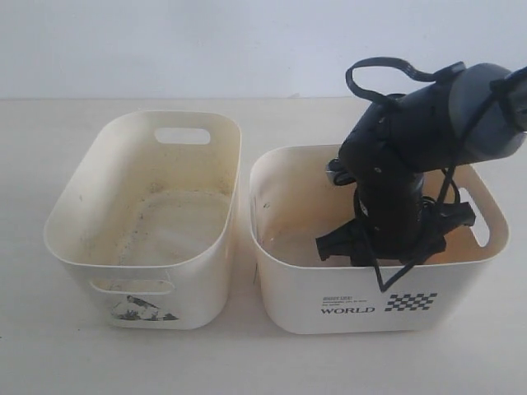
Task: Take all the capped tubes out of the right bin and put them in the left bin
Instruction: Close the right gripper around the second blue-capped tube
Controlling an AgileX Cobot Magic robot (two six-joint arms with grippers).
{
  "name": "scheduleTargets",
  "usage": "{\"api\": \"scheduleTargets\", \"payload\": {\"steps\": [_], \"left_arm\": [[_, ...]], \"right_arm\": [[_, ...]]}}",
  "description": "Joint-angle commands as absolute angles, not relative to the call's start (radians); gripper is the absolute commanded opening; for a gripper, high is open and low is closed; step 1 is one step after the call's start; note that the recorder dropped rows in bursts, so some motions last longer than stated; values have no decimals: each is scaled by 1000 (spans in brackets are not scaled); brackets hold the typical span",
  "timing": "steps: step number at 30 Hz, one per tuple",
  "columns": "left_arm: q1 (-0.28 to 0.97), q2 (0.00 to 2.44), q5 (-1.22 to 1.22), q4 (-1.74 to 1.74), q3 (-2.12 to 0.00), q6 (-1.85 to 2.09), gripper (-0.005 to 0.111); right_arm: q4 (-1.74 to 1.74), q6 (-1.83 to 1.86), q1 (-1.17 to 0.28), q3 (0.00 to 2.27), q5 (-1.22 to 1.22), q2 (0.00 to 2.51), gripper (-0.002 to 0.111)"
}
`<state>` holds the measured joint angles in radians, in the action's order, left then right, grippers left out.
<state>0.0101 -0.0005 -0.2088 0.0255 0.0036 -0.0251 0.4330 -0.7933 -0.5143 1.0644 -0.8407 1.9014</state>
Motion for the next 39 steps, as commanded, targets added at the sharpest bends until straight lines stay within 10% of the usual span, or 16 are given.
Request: {"api": "scheduleTargets", "payload": {"steps": [1,12,19,39], "left_arm": [[10,0,-209,22,0,-35,4],[10,0,-209,22,0,-35,4],[10,0,-209,22,0,-35,4],[10,0,-209,22,0,-35,4]], "right_arm": [[425,-785,-507,1060,-832,1926,57],[381,-742,-507,1060,-778,1965,53],[332,-739,-507,1060,-773,1965,-1],[274,-678,-507,1060,-762,1665,0]]}}
